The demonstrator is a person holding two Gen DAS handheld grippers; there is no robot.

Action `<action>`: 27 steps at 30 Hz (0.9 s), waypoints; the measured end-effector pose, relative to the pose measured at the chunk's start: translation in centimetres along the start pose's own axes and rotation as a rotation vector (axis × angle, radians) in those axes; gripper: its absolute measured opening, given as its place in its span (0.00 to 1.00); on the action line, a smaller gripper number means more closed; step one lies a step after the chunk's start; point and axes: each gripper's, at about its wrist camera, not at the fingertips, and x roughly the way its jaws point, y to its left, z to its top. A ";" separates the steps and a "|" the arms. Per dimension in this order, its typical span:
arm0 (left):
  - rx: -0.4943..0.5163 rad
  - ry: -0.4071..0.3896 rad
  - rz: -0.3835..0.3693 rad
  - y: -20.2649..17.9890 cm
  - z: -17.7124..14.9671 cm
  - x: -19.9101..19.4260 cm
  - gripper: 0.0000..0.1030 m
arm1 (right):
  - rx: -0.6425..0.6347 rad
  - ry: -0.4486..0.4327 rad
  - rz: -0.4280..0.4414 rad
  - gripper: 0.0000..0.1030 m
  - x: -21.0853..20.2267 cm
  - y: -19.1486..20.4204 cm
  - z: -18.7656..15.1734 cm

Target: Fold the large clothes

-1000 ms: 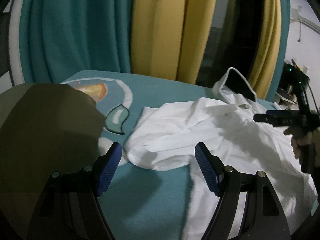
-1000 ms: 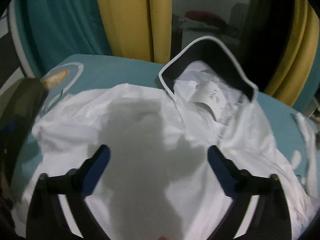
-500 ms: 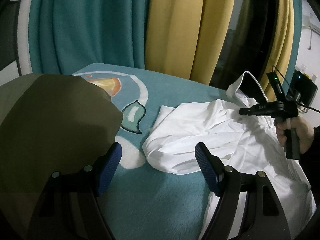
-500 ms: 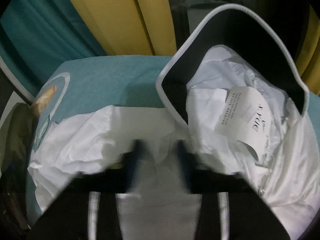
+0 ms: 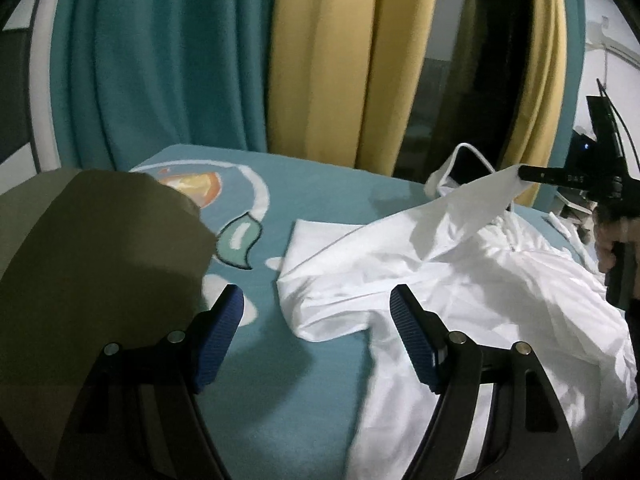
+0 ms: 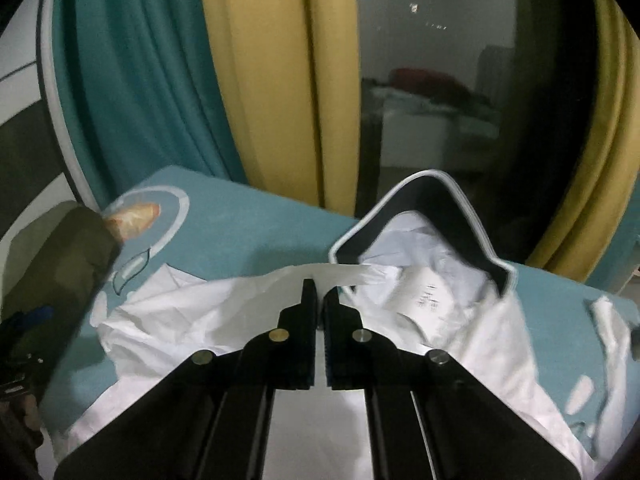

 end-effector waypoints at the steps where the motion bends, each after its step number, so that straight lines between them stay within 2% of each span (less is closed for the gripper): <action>1: 0.004 -0.003 -0.004 -0.4 0.0 -0.3 0.76 | 0.003 -0.002 -0.008 0.03 -0.4 -0.2 -0.2; 11: 0.048 0.004 -0.048 -4.6 -1.0 -1.9 0.76 | 0.099 0.022 -0.111 0.03 -6.1 -6.8 -6.3; 16: 0.063 0.027 -0.105 -6.6 -1.3 -1.2 0.76 | 0.133 0.065 -0.145 0.03 -6.7 -9.9 -9.0; 21: 0.081 0.073 -0.119 -8.4 -1.1 0.2 0.76 | 0.157 0.083 -0.176 0.03 -6.8 -12.9 -10.6; 27: 0.106 0.089 -0.123 -10.1 -0.5 1.3 0.76 | 0.187 0.110 -0.190 0.03 -6.5 -15.5 -12.2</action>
